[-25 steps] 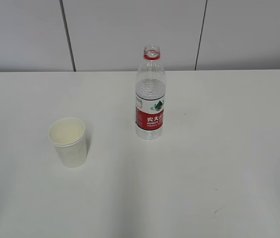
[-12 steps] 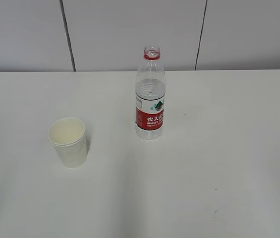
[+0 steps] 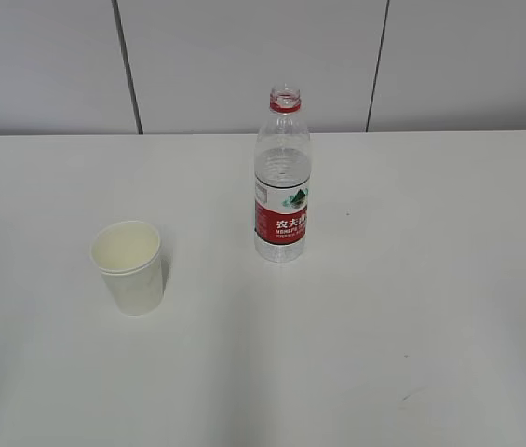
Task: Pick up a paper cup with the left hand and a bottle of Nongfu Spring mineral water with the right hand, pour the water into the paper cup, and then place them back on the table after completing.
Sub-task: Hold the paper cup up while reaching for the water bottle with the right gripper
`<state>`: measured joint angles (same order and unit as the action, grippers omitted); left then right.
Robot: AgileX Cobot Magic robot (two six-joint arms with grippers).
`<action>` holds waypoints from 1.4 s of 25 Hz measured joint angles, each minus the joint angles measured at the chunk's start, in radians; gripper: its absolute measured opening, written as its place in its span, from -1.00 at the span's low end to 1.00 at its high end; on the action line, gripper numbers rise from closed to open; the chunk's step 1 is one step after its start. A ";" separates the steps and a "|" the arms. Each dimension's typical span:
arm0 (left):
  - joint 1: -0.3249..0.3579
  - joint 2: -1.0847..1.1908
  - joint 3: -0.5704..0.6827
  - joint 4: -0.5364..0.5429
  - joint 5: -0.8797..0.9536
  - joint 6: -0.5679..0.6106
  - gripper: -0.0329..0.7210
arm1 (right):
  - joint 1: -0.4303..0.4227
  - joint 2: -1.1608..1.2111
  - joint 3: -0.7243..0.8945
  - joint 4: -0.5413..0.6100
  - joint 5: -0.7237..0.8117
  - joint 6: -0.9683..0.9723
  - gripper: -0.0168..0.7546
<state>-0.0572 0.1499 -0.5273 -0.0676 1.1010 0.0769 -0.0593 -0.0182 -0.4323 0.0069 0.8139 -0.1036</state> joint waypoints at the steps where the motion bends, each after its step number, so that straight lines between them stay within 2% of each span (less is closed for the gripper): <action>1: 0.000 0.000 0.000 0.000 0.000 0.000 0.58 | 0.000 0.000 0.012 0.000 -0.026 0.000 0.56; 10: 0.000 0.000 0.000 0.000 0.000 0.000 0.58 | 0.000 0.000 0.153 0.000 -0.214 0.000 0.56; 15: 0.000 0.000 0.000 0.000 0.000 0.000 0.58 | 0.000 0.000 0.163 0.000 -0.276 0.000 0.56; 35: 0.000 0.000 -0.009 0.001 -0.021 0.000 0.58 | 0.000 0.000 0.163 0.000 -0.316 0.000 0.56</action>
<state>-0.0572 0.1499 -0.5364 -0.0667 1.0798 0.0769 -0.0593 -0.0182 -0.2694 0.0069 0.4975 -0.1036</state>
